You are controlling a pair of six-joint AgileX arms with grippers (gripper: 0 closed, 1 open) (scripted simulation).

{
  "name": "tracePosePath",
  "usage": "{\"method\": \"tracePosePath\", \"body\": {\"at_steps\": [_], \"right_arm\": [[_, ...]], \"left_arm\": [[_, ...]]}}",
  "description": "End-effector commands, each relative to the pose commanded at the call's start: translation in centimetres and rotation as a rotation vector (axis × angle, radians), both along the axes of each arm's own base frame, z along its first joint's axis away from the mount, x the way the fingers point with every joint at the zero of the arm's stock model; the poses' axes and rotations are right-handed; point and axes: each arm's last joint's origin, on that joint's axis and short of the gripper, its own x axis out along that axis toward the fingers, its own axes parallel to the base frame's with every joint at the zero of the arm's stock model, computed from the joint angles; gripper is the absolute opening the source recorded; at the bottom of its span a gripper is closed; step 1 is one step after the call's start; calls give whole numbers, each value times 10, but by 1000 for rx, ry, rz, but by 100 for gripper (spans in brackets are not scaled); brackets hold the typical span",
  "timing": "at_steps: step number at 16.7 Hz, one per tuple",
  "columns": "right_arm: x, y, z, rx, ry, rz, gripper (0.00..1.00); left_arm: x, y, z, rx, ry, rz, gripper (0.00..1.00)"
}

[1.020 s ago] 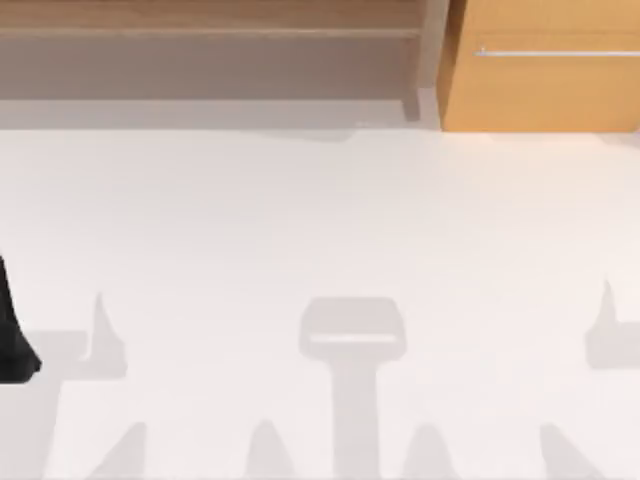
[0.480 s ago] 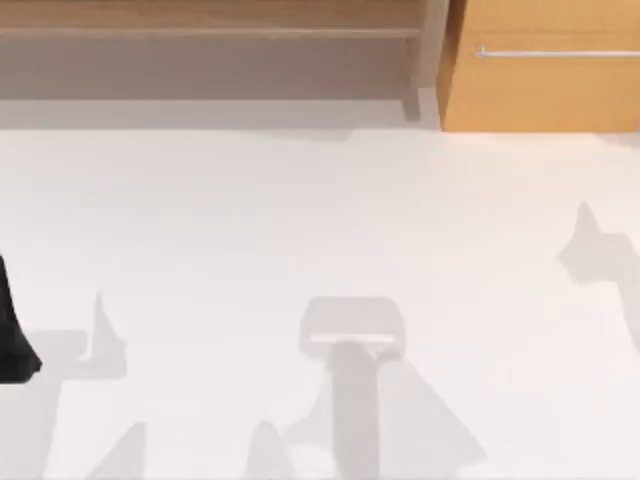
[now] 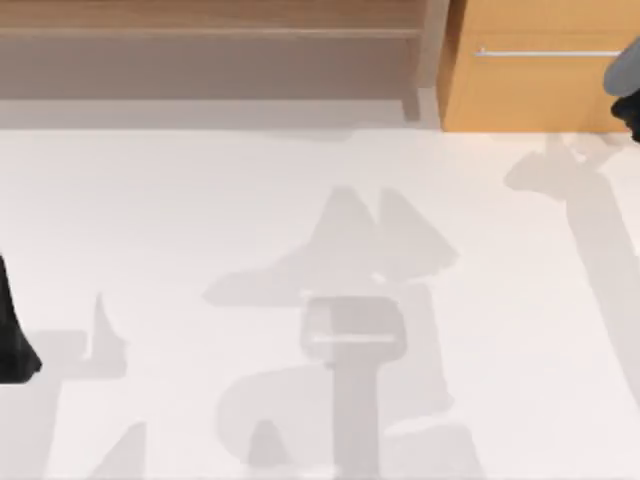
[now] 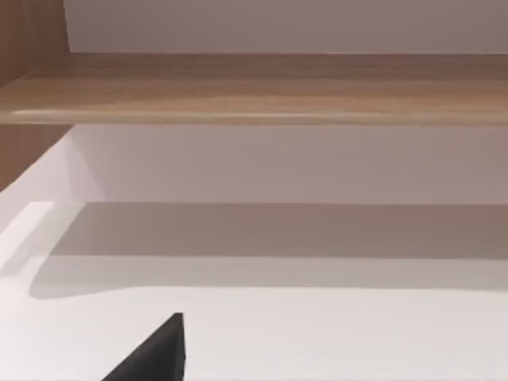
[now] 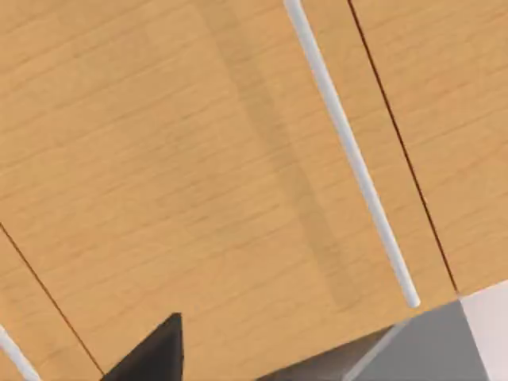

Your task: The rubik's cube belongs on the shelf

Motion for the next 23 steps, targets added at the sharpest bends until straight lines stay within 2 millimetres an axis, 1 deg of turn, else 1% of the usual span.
{"method": "tracePosePath", "body": {"at_steps": [3,5,8,10,11,17,23], "right_arm": [[41,13,-44,-176,23,-10,100],[60,21,-75,-272,36,-15,100],[76,29,-111,-377,49,-20,100],[80,32,-125,-415,51,-22,100],[81,33,-128,-423,52,-23,100],[81,31,-129,-424,56,-25,100],[104,32,-128,-424,52,-23,100]], "left_arm": [[0,0,0,0,0,0,100],[0,0,0,0,0,0,100],[0,0,0,0,0,0,100],[0,0,0,0,0,0,100],[0,0,0,0,0,0,100],[0,0,0,0,0,0,100],[0,0,0,0,0,0,100]]}}
